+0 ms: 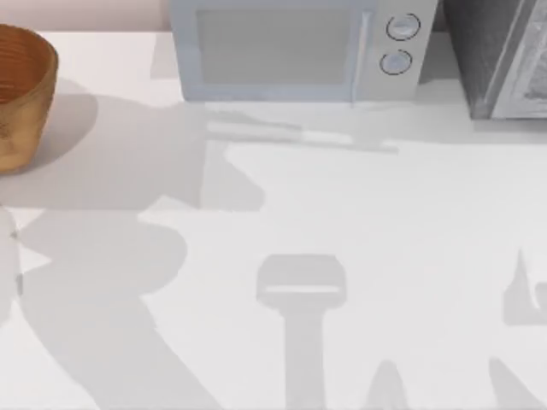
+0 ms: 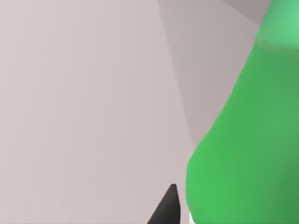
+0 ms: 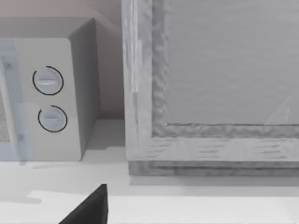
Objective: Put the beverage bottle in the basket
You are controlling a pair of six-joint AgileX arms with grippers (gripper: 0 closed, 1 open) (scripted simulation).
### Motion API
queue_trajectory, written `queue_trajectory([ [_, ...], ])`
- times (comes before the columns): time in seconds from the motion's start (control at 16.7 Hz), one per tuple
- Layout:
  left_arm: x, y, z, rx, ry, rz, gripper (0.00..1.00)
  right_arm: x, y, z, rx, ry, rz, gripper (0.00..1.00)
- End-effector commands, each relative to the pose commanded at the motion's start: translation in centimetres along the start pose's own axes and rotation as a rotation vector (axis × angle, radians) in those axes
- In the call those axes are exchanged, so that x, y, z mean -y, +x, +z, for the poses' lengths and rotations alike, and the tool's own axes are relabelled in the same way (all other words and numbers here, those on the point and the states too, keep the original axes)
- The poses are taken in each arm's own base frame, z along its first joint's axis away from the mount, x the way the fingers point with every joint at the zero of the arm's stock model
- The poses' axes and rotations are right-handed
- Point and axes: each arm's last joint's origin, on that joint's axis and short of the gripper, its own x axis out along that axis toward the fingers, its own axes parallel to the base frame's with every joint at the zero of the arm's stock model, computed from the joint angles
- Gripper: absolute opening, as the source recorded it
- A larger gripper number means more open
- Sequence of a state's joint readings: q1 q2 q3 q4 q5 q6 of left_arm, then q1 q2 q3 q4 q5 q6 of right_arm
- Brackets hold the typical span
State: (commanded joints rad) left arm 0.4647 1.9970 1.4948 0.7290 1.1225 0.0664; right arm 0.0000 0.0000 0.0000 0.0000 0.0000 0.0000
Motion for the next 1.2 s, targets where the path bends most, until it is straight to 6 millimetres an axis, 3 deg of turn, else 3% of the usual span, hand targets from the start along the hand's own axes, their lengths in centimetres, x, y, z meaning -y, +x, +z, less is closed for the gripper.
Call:
queue_trajectory([
  [0.24, -1.4, -3.7, 0.3, -0.073, -0.168, -0.115, 0.0, 0.0, 0.0, 0.0, 0.0, 0.0, 0.0, 1.0],
  [0.48, -1.7, -5.1, -0.2, -0.088, -0.255, -0.169, 0.0, 0.0, 0.0, 0.0, 0.0, 0.0, 0.0, 1.0],
  [0.9, -1.4, -4.5, -0.8, -0.09, -0.259, -0.171, 0.0, 0.0, 0.0, 0.0, 0.0, 0.0, 0.0, 1.0],
  [1.2, -0.3, -1.4, -3.4, -0.09, -0.258, -0.17, 0.0, 0.0, 0.0, 0.0, 0.0, 0.0, 0.0, 1.0],
])
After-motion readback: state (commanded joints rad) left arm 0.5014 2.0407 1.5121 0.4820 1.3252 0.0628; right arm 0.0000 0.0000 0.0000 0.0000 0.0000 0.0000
